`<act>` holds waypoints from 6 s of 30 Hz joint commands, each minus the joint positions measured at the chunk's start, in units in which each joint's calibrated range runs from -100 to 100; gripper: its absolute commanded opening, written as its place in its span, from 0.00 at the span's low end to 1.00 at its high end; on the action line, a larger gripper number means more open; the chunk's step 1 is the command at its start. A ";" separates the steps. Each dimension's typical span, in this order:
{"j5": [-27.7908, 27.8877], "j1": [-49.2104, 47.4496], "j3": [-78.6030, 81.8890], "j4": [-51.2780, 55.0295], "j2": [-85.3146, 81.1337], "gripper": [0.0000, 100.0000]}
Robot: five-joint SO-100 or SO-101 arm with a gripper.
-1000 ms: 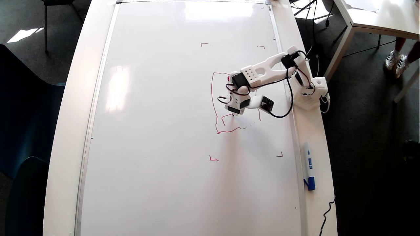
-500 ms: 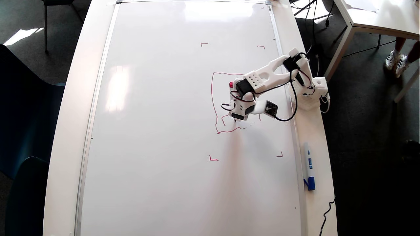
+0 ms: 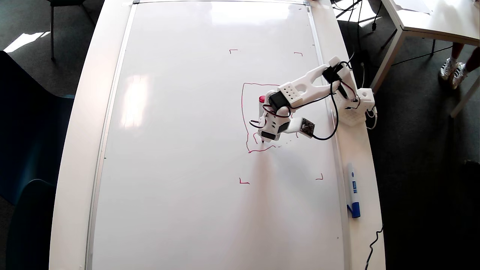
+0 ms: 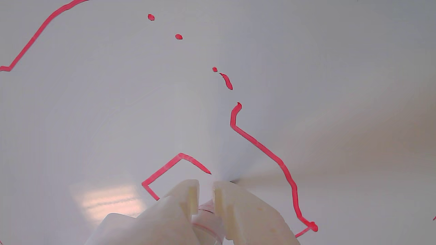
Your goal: Draw on a whiteboard a robot head using a pen attached to the gripper
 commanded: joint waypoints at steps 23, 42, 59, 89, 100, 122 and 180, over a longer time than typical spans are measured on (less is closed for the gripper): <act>1.96 7.66 -1.77 7.03 -12.36 0.01; 5.29 18.12 4.58 1.90 -7.50 0.01; 5.50 19.96 4.40 -1.23 -4.39 0.01; 6.79 23.72 3.86 -1.05 -2.21 0.01; 9.04 27.10 4.31 -0.97 -2.30 0.01; 9.68 25.34 19.74 -1.66 -12.53 0.01; 8.07 20.25 11.03 -3.92 -8.08 0.01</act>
